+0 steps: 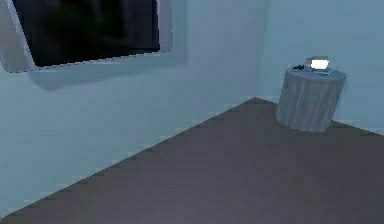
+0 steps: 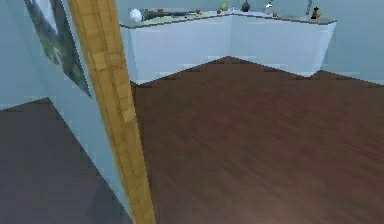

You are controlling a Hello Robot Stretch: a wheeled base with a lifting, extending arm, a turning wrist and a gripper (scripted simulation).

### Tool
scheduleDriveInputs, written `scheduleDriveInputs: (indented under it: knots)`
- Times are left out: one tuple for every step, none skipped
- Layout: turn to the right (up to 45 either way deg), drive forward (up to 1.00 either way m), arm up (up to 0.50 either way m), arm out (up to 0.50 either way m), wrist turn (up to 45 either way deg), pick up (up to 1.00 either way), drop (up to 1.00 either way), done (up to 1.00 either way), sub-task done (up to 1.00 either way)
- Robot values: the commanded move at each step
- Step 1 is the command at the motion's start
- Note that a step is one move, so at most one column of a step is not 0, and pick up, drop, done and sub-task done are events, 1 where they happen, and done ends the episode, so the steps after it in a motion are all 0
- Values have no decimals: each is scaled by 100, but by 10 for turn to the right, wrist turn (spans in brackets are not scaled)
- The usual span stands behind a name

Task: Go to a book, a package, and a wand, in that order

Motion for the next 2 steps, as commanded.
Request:
scheduleDriveInputs:
  knots:
    - [0,10,0,0,0,0,0,0,0]
    - [0,35,0,0,0,0,0,0,0]
